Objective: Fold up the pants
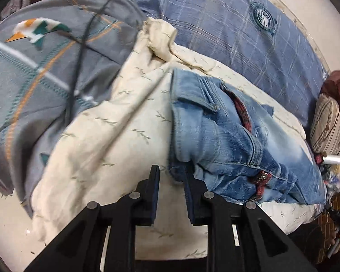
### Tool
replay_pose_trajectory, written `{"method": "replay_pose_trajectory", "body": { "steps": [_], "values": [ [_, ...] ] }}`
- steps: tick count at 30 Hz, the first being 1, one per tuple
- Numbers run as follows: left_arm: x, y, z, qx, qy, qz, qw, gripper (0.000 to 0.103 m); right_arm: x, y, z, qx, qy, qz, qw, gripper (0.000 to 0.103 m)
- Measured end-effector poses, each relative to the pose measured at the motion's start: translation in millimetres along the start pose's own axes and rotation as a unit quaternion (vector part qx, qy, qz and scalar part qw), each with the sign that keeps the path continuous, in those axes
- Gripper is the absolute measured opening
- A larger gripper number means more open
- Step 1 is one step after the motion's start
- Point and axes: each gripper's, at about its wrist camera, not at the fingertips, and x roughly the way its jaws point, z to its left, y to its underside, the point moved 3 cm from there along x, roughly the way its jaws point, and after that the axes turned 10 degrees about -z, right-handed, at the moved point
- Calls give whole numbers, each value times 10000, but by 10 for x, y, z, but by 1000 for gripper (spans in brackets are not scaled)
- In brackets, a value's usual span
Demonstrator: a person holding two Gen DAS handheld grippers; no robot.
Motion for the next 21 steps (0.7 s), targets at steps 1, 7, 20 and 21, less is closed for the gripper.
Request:
{"method": "replay_pose_trajectory", "body": {
  "steps": [1,7,20,21],
  "values": [
    [-43,-8,8,-29,-17,-60,10000,21,-63,-83,9,26,-31,-131,9999,11],
    [-408,-209,-197,-70,236,-636,9977,22,184,-634,384,-117,-297,-311,9990,14],
    [-70,-305,-1131,1230,-26,-614,9905,86,459,-613,708,46,-418,-1170,9922,83],
    [-15,-281,-1153,1250,-26,-540,9907,86,453,-608,658,161,-473,-1182,9917,83]
  ]
}}
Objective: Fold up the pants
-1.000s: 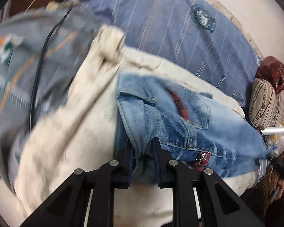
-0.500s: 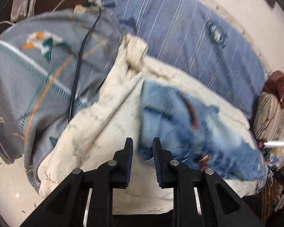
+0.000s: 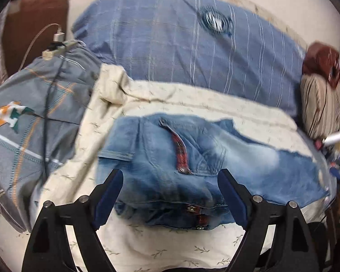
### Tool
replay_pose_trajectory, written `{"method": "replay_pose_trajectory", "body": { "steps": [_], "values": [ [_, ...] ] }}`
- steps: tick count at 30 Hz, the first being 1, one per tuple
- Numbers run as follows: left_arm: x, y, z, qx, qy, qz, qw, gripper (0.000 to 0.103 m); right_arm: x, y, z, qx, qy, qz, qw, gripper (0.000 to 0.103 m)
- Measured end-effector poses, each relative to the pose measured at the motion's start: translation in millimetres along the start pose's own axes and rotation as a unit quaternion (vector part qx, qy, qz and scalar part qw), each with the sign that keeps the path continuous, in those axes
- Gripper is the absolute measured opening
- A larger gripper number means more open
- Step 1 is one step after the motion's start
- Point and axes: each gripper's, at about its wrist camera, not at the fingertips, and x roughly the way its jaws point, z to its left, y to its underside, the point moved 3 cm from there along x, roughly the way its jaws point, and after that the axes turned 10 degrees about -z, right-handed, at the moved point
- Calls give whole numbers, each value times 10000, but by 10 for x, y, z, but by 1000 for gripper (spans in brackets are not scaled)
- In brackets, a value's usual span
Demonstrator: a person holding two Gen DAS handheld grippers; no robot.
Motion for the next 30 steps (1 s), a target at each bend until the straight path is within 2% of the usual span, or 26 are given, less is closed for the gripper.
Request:
{"method": "replay_pose_trajectory", "body": {
  "steps": [2,6,9,12,15,17,19,21,24,28,30],
  "values": [
    [167,110,-43,5,-11,330,9995,86,16,-18,-95,250,92,25,9996,83],
    [424,368,-46,302,-334,970,9943,86,163,-31,-274,343,408,466,9975,81],
    [446,480,-60,567,-377,1158,9909,86,274,-123,-428,582,473,533,9958,78],
    [430,464,-46,522,-357,1229,9904,86,427,-194,-550,741,533,631,9938,75],
    [416,490,-40,515,-383,1229,9903,86,687,-126,-595,866,438,1104,9891,61],
    [422,504,-45,529,-396,1218,9903,86,830,-32,-540,759,399,1443,9858,45],
    [404,508,-45,488,-387,1221,9906,86,927,40,-456,311,744,1619,9835,21],
    [373,477,-43,404,-343,1195,9914,86,902,-18,-357,-23,867,1458,9855,6],
    [321,422,-54,322,-271,1144,9925,86,737,-274,-205,-296,943,936,9907,3],
    [241,324,-91,132,-157,824,9964,86,491,-658,34,-644,960,137,9932,3],
    [274,352,-108,92,-104,840,9964,86,537,-687,57,-858,1172,60,9894,3]
  ]
}}
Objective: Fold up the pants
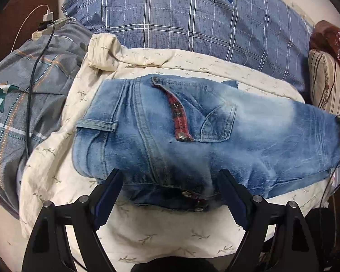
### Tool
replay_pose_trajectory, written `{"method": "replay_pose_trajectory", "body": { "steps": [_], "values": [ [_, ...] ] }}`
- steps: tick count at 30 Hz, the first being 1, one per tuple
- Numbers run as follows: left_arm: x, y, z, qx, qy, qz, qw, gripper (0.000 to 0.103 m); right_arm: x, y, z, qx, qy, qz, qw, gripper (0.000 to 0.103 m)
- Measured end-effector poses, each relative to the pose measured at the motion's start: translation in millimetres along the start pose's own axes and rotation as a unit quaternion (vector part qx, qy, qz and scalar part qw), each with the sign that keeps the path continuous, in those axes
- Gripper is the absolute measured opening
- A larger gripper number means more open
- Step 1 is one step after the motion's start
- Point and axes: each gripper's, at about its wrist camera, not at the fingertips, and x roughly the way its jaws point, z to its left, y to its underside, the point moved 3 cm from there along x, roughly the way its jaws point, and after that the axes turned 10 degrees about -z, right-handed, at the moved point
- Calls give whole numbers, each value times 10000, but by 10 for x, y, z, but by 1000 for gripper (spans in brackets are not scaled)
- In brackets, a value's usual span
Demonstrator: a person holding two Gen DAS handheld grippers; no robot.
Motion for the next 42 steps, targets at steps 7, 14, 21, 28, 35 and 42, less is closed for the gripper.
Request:
{"method": "replay_pose_trajectory", "body": {
  "steps": [7,14,21,28,35,42],
  "values": [
    [237,298,42,109,91,910,9958,87,672,646,-404,569,227,1391,9884,8],
    [-19,195,348,-255,175,499,9983,86,114,381,-935,2201,65,394,9747,8],
    [-213,-193,204,-241,582,-226,9978,86,76,47,-52,1139,-617,597,9898,8],
    [63,-176,109,71,259,-95,9996,86,691,457,1720,-76,-1785,1592,9709,8],
    [258,-23,148,439,160,206,9987,86,1235,749,2613,-1340,-1975,1801,9542,8],
    [288,57,224,468,471,216,9976,87,1439,917,2950,-2094,-2291,1815,9331,18]
  ]
}}
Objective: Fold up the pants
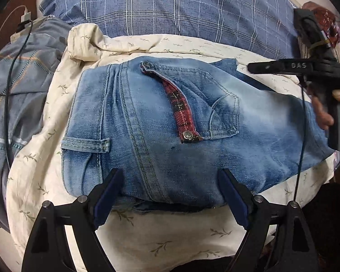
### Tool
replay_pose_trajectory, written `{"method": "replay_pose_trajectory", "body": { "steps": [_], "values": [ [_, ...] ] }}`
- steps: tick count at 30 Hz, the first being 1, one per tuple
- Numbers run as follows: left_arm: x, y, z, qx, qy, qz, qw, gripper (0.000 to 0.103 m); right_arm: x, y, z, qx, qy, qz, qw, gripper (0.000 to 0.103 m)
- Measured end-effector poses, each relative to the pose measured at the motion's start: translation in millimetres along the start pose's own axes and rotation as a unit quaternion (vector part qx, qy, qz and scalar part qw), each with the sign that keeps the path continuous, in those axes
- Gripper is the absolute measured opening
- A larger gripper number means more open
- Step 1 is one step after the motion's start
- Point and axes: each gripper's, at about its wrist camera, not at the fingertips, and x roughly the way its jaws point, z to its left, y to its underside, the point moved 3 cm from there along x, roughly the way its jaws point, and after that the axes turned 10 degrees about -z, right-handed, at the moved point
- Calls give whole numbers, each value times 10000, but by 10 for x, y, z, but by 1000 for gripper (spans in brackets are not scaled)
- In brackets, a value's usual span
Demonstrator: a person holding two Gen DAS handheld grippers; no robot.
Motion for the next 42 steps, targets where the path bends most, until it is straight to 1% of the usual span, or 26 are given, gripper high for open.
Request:
{"method": "replay_pose_trajectory", "body": {
  "steps": [1,2,3,4,6,7,9,11,12,13,14,15,16,17,19,21,23,26,29,32,34,35,36,39,41,42],
  "values": [
    [-4,5,-6,20,6,-13,10000,87,51,6,18,-25,-20,35,10000,35],
    [-6,8,-13,45,1,-25,10000,87,107,9,14,-10,-43,87,10000,48],
    [-10,13,-18,60,-2,-39,10000,87,149,10,-8,115,-111,104,9998,73],
    [-14,15,-20,53,-1,-49,10000,87,167,7,-23,174,-123,85,9997,75],
    [-15,18,-19,42,2,-59,10000,87,197,-6,-39,89,51,-5,9999,75],
    [-16,18,-22,50,0,-58,10000,87,230,-5,-38,22,103,-8,9999,74],
    [-4,10,-14,50,4,-51,10000,87,328,20,-38,-41,85,191,9998,72],
    [-3,8,-12,49,4,-52,10000,88,446,43,-37,-231,313,352,9986,69],
    [-3,7,-12,52,3,-55,10000,88,490,50,-34,-259,283,394,9985,64],
    [-7,12,-14,50,2,-60,10000,88,540,52,-26,-299,251,430,9983,54],
    [-7,11,-15,47,1,-60,10000,88,589,52,-10,-395,284,468,9977,48],
    [-8,7,-16,50,1,-54,10000,88,614,64,2,-469,325,515,9970,36],
    [-8,6,-19,51,-1,-43,10000,88,650,85,32,-602,405,602,9955,32],
    [-10,-1,-17,36,-6,-22,10000,88,669,101,67,-740,465,633,9942,31],
    [-22,-23,-16,-13,-57,24,10000,88,654,104,135,-935,505,626,9924,18],
    [-44,-69,-30,22,-175,17,9998,88,606,76,185,-1151,674,534,9896,14],
    [-67,-100,-40,56,-292,-32,9996,88,566,11,206,-1213,831,395,9883,13],
    [-109,-117,-17,4,-398,-137,9991,87,602,-101,173,-1035,994,278,9893,13],
    [-65,-37,-5,111,-433,-18,9990,88,745,-80,96,-894,1118,359,9891,13],
    [-15,56,-11,262,-387,110,9988,88,782,-62,4,-515,1019,280,9931,13],
    [-34,67,-14,272,-372,208,9987,88,663,-93,-93,88,634,193,9978,17],
    [-56,55,-2,254,-360,213,9988,88,560,-112,-157,463,396,110,9981,17],
    [-109,41,16,183,-316,181,9992,88,484,-123,-189,672,296,33,9973,17],
    [-261,-5,105,2,-406,-5,9992,88,-6,-132,-312,1139,197,-498,9920,17],
    [-357,-45,194,-156,-455,-167,9987,88,-274,-83,-358,1247,232,-695,9895,17],
    [-401,-70,253,-288,-477,-227,9982,88,-396,-41,-417,1233,357,-718,9891,17]
  ]
}}
